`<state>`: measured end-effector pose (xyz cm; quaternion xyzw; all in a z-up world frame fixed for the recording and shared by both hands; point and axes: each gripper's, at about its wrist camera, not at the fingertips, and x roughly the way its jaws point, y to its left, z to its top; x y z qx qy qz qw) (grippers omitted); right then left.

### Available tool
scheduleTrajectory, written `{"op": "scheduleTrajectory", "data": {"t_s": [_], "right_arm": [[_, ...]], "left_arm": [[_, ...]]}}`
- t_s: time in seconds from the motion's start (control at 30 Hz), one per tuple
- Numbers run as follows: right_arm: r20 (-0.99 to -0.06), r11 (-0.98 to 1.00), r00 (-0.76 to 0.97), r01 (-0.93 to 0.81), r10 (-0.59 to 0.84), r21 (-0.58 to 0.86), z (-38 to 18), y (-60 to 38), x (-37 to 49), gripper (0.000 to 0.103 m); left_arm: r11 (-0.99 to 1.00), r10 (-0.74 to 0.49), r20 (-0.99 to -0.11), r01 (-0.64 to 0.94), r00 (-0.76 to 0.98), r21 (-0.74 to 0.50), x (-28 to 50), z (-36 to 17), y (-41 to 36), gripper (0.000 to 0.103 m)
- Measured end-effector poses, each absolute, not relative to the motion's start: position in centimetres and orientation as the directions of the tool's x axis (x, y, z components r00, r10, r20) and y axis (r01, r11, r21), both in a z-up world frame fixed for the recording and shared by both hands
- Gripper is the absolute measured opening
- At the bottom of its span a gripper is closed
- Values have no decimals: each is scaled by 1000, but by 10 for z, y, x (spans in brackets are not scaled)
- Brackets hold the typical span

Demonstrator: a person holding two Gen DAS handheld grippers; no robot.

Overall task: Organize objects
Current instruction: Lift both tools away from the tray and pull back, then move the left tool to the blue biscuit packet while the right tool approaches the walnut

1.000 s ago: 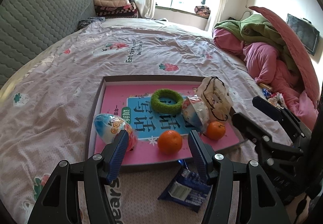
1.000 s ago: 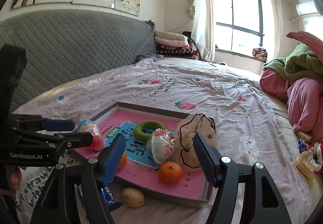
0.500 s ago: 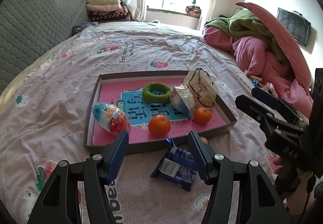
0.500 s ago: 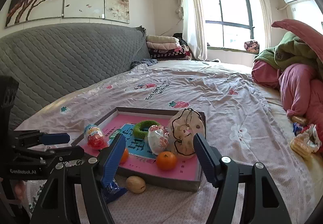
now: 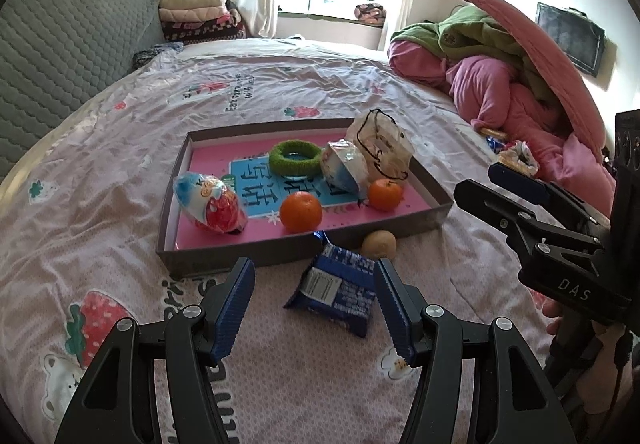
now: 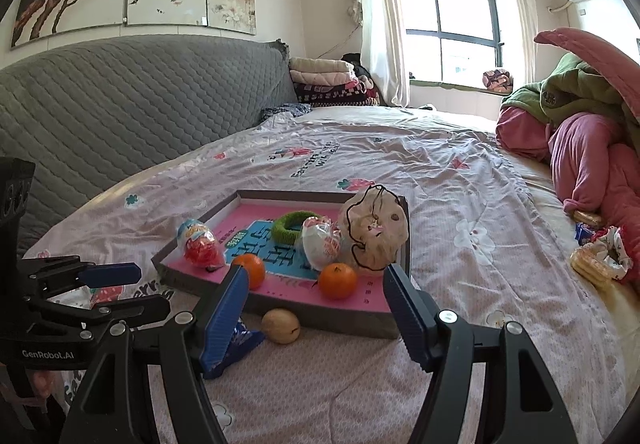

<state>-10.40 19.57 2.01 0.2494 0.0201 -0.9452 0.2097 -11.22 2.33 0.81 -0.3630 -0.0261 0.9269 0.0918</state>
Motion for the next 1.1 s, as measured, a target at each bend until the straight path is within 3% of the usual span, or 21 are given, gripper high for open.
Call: {"op": "scheduleTrajectory", "data": {"t_s": [1.1], "right_arm": [[-535,-901,-752,431,-385,44,5,194,-83,69]], "left_arm": [[-973,198,-729,-219,-655,-67,-103,-29,56,63]]}}
